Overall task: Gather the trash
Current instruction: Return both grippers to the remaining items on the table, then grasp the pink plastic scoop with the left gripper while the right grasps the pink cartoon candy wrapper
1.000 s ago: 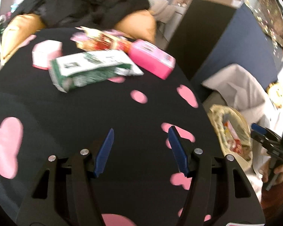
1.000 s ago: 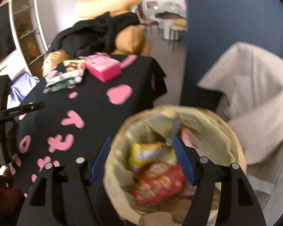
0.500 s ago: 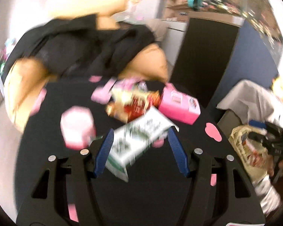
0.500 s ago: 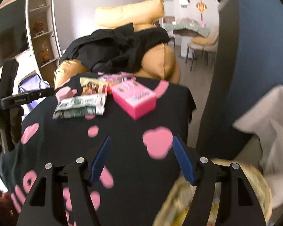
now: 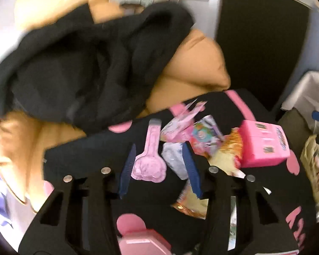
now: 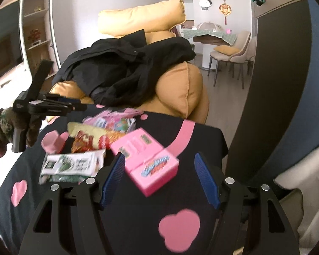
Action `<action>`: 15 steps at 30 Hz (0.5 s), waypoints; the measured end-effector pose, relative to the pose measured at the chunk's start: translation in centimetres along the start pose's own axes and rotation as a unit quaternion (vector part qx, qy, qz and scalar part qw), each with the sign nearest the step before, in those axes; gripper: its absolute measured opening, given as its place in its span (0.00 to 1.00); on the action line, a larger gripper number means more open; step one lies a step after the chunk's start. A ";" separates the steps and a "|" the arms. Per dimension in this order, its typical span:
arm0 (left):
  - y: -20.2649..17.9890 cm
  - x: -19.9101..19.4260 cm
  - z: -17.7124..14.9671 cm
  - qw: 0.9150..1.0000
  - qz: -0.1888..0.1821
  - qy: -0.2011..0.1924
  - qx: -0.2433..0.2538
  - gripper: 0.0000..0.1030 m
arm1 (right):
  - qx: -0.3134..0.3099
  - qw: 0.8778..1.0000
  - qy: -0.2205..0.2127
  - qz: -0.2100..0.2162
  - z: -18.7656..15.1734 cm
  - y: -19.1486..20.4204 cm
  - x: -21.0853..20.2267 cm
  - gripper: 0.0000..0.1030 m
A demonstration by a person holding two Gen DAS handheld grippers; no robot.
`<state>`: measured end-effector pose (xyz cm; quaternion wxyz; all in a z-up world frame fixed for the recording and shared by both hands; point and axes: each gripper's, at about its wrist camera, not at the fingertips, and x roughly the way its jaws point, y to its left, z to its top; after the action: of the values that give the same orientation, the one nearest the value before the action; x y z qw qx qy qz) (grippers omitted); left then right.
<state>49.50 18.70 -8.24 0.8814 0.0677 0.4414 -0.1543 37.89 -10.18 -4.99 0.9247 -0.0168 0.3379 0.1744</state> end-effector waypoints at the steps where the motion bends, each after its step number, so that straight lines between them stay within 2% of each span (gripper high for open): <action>1: 0.6 0.9 0.1 1.000 0.003 0.012 -0.012 0.42 | 0.004 1.000 0.001 -0.001 0.3 -0.1 0.4 0.62; 5: 1.2 3.4 -0.2 0.998 -0.024 0.054 -0.031 0.42 | 0.027 1.000 0.005 0.006 1.5 -0.6 2.6 0.62; 8: 0.9 5.1 -0.3 0.996 -0.009 0.088 -0.032 0.43 | 0.029 1.000 0.011 0.006 2.3 -0.1 4.4 0.62; 10: 1.0 5.6 -0.3 0.995 -0.006 0.094 -0.035 0.42 | 0.025 1.000 0.011 0.009 2.9 0.6 5.4 0.62; 14: 1.0 4.3 -0.6 0.996 0.000 0.075 -0.041 0.21 | 0.034 0.999 0.018 0.025 4.5 2.3 7.6 0.62; 15: 1.1 3.5 -0.8 0.997 -0.002 0.067 -0.044 0.08 | 0.035 0.999 0.020 0.029 4.8 2.8 8.0 0.62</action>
<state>51.27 19.17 -11.55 0.8517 0.0380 0.5058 -0.1315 45.62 -4.38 -6.03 0.9123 0.0219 0.3626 0.1890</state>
